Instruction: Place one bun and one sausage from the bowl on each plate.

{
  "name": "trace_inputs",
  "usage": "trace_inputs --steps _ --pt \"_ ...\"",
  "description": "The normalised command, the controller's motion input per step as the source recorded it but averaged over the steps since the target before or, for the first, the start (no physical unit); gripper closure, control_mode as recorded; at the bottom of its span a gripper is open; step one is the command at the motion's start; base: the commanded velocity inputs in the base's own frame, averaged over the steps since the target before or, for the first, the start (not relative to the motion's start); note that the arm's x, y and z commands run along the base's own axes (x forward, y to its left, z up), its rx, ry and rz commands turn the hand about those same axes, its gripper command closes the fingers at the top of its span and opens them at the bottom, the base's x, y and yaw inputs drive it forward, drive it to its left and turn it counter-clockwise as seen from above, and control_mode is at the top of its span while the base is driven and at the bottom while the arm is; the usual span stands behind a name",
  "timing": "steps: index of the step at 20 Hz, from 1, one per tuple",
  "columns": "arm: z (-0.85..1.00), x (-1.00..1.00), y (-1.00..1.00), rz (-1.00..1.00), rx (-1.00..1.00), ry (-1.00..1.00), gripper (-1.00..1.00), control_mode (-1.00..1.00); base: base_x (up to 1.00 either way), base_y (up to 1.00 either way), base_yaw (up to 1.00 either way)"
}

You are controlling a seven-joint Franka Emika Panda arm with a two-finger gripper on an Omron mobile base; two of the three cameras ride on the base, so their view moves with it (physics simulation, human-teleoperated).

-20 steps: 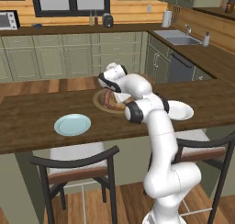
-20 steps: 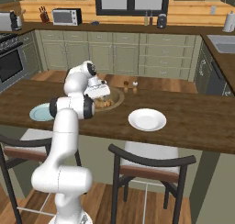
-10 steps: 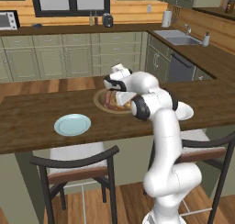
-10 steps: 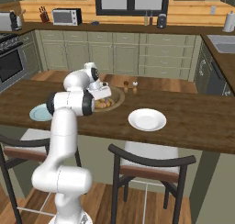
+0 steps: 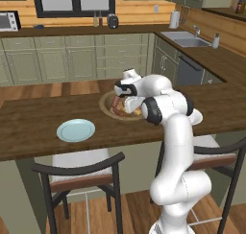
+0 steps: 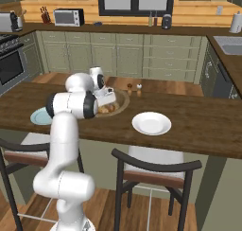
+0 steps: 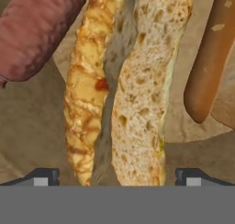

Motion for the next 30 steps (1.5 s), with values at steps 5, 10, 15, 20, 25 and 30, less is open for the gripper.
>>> trace_inputs --steps 5,10,15,20,25,30 --pt "-0.3 0.05 -0.16 -0.1 0.11 0.0 1.0 -1.0 0.0 0.0 0.0" --pt "0.27 -0.2 -0.11 0.0 0.02 -0.03 1.0 -1.0 0.0 0.0 0.0" --pt "0.99 -0.99 -0.7 -0.11 0.08 -0.33 1.0 -1.0 0.0 0.0 0.0" --pt "0.66 -1.0 -0.96 -0.04 0.02 -0.46 1.0 -1.0 0.0 0.0 0.0" --pt "0.17 -0.89 -1.0 -0.07 0.03 -0.31 1.0 -1.0 0.0 0.0 0.0" --pt "-0.12 -0.18 -1.0 -0.23 0.0 0.02 1.0 -1.0 0.0 0.0 0.0"
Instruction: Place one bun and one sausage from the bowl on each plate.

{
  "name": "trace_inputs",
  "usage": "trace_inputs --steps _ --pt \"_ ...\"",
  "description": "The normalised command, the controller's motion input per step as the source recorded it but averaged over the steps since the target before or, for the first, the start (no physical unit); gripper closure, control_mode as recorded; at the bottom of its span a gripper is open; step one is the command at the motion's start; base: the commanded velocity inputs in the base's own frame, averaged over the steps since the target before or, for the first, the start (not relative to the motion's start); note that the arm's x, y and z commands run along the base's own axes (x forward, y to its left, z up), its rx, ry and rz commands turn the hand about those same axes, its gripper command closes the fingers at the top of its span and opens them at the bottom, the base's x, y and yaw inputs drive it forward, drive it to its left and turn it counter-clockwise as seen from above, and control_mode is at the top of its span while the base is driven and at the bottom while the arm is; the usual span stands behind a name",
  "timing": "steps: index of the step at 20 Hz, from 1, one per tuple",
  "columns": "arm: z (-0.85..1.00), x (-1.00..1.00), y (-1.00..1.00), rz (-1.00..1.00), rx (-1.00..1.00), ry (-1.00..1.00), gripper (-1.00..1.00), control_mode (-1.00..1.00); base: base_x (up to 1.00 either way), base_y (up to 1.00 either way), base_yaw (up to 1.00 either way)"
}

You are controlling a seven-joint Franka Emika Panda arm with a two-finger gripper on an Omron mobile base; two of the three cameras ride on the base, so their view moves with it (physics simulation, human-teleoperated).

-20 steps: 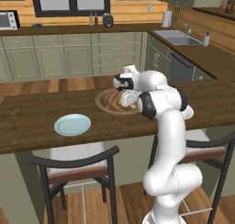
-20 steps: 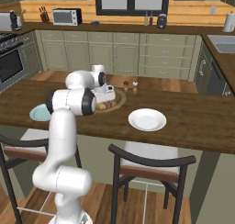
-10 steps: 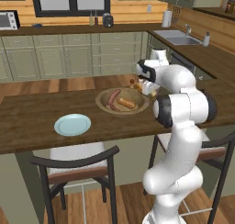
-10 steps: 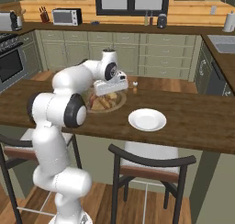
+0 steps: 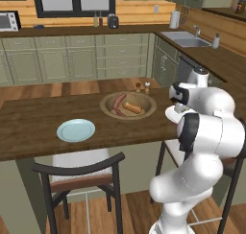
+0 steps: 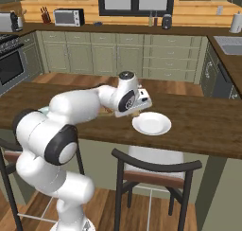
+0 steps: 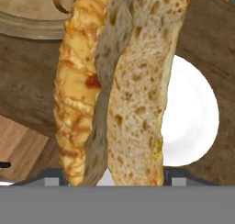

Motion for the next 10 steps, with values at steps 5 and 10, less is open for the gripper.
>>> trace_inputs --steps 5,10 --pt "-0.16 0.37 -0.4 -0.04 -0.02 0.08 1.0 -1.0 0.0 0.0 0.0" --pt "-0.39 0.75 -0.71 -0.02 0.0 -0.04 1.0 -1.0 0.0 0.0 0.0"
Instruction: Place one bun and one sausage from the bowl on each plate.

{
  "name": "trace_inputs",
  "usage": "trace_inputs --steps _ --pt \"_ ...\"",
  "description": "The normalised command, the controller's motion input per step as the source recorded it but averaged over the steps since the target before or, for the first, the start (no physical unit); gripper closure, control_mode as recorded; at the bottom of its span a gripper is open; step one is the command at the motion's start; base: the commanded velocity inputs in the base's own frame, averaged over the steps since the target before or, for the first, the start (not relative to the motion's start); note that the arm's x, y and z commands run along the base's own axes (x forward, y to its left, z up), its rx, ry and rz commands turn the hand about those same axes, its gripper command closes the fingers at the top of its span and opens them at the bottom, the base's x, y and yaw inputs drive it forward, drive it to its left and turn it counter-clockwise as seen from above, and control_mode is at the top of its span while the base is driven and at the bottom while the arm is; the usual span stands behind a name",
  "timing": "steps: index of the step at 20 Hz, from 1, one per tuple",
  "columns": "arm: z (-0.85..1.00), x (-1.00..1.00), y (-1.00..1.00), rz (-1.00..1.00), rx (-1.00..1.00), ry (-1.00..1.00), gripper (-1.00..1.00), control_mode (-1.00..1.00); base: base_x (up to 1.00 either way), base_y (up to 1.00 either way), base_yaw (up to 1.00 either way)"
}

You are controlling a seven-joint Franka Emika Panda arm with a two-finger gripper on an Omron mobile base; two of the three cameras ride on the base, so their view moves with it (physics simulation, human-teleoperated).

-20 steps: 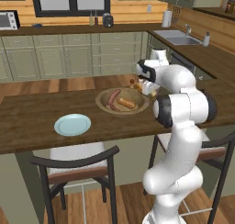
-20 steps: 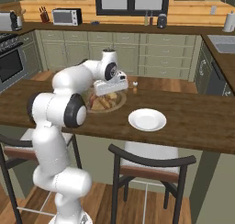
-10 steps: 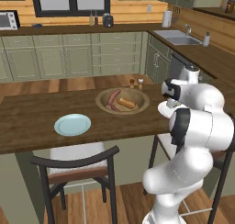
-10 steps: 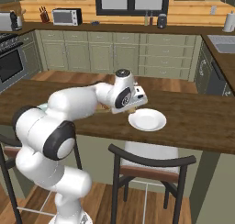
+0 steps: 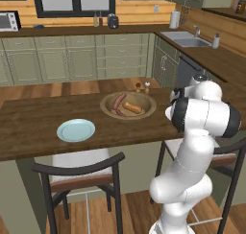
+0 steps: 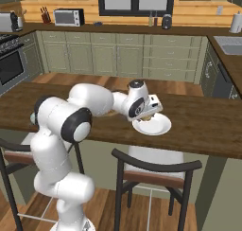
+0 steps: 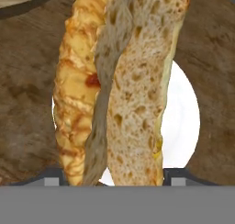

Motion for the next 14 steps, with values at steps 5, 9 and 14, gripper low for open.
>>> trace_inputs --steps 5,9,14 --pt "-0.7 0.83 -0.54 0.0 0.0 0.01 1.0 -1.0 0.0 0.0 0.0" --pt "-0.91 0.48 -0.35 0.0 0.0 0.05 -1.0 -1.0 0.0 0.0 0.0" --pt "0.07 0.0 0.01 -0.01 0.0 0.0 -1.0 -1.0 0.0 0.0 0.0"
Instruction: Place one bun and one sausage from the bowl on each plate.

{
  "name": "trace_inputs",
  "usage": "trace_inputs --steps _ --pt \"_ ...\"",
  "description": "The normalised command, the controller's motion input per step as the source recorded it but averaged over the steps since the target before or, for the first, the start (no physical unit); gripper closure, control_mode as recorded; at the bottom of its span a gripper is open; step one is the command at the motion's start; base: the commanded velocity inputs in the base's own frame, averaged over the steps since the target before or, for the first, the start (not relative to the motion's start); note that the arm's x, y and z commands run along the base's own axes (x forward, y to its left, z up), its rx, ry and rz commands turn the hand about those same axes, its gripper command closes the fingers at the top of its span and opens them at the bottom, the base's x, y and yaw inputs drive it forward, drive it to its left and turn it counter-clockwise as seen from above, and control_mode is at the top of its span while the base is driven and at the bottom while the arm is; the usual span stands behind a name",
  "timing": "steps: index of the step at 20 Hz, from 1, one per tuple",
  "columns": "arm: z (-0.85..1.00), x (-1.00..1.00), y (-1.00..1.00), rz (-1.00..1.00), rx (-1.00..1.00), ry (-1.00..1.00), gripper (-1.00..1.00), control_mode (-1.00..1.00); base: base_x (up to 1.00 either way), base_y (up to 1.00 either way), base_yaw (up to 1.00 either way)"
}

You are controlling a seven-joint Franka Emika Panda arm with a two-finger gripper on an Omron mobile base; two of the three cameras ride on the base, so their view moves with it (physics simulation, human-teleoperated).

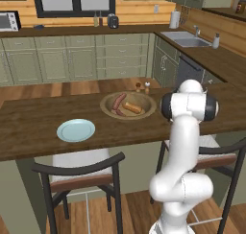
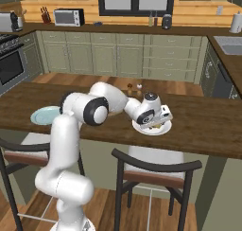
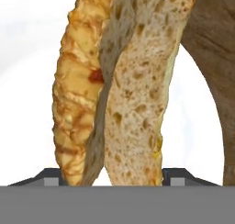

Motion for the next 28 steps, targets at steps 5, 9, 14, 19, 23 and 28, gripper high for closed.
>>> trace_inputs --steps 5,9,14,19,23,28 --pt "0.74 -0.22 0.08 0.0 0.0 -0.09 -1.0 -1.0 0.0 0.0 0.0" --pt "0.99 -0.58 0.38 -0.01 0.0 -0.13 -1.0 -1.0 0.0 0.0 0.0" --pt "1.0 -0.83 0.94 -0.05 0.0 -0.17 -1.0 -1.0 0.0 0.0 0.0" --pt "1.0 -0.27 1.0 -0.11 -0.07 -0.06 -1.0 -1.0 0.0 0.0 0.0" --pt "0.92 0.0 1.0 -0.13 -0.07 0.06 -1.0 -1.0 0.0 0.0 0.0" --pt "0.22 0.29 1.0 -0.11 -0.09 0.21 -1.0 -1.0 0.0 0.0 0.0"
